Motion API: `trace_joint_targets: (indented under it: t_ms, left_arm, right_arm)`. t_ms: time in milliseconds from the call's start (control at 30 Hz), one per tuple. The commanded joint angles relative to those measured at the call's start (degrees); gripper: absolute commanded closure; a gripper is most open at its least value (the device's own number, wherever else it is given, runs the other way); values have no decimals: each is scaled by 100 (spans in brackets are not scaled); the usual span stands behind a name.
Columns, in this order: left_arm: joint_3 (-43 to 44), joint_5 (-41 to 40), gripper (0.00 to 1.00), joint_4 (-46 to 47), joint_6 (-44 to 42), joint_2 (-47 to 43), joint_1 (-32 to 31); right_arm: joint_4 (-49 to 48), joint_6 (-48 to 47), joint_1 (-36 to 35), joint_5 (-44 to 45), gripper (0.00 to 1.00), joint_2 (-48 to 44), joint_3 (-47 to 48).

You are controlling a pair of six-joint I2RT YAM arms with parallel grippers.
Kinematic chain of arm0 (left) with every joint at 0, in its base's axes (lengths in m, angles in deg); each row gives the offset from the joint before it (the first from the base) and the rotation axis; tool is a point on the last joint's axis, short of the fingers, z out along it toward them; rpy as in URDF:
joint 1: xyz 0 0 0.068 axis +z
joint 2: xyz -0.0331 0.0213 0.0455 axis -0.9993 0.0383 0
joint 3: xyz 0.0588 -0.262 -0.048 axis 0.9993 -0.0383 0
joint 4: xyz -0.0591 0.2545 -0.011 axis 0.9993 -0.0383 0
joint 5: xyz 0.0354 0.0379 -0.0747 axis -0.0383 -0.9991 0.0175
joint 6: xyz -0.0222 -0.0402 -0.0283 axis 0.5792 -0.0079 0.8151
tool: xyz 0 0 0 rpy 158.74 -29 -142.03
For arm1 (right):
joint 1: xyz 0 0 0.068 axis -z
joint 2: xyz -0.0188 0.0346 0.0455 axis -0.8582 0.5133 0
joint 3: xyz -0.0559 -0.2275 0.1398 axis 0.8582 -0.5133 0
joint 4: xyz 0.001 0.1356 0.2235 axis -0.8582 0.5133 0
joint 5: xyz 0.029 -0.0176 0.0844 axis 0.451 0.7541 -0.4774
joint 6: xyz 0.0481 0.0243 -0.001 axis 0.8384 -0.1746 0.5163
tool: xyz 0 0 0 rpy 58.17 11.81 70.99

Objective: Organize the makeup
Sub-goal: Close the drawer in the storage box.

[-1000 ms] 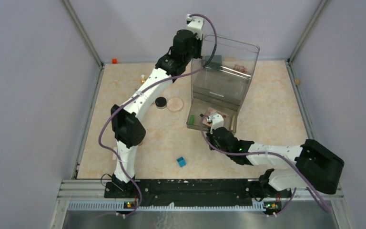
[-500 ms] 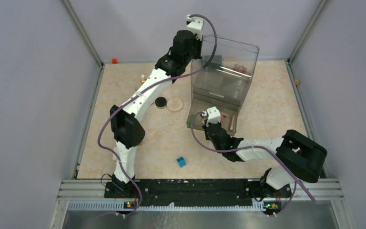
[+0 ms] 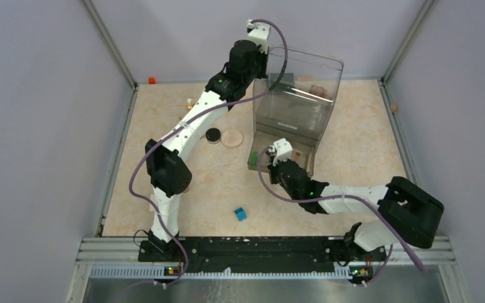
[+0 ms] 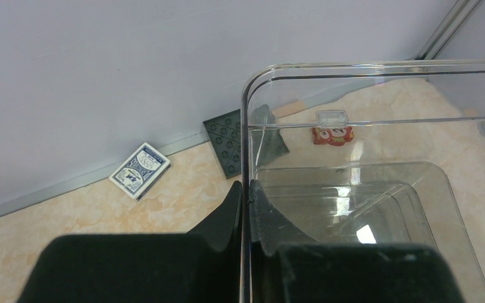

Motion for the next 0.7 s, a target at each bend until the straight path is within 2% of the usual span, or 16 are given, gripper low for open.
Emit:
trace_joint_targets:
  t_ms: [0, 133, 367, 667]
  left_arm:
    - [-122, 120, 100, -397, 15, -187, -115]
    - [-135, 110, 100, -397, 17, -189, -117]
    - [-162, 86, 100, -397, 7, -196, -117]
    - [-232, 106, 100, -373, 15, -237, -121]
  right_arm:
    - [-362, -186, -12, -1171, 100, -712, -206]
    - [114, -23, -11, -1291, 100, -585, -78]
    - [653, 415, -13, -1201, 100, 436, 318]
    - [431, 560, 3, 375, 100, 1355, 788]
